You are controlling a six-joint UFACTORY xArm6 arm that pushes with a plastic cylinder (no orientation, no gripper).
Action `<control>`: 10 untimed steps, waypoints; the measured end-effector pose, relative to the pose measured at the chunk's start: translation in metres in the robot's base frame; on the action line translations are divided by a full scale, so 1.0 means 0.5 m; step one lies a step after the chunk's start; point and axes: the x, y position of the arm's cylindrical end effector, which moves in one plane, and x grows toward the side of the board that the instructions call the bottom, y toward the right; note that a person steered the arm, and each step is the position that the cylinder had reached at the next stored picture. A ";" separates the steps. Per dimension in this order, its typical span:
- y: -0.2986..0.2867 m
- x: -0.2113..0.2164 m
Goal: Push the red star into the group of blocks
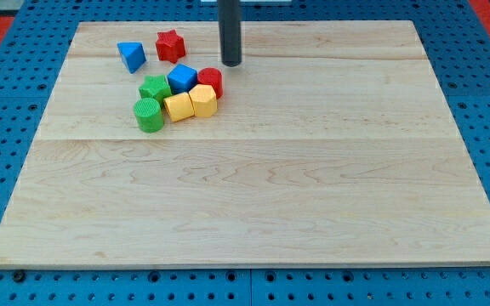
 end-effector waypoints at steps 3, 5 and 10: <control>-0.082 0.026; -0.022 -0.047; -0.469 0.044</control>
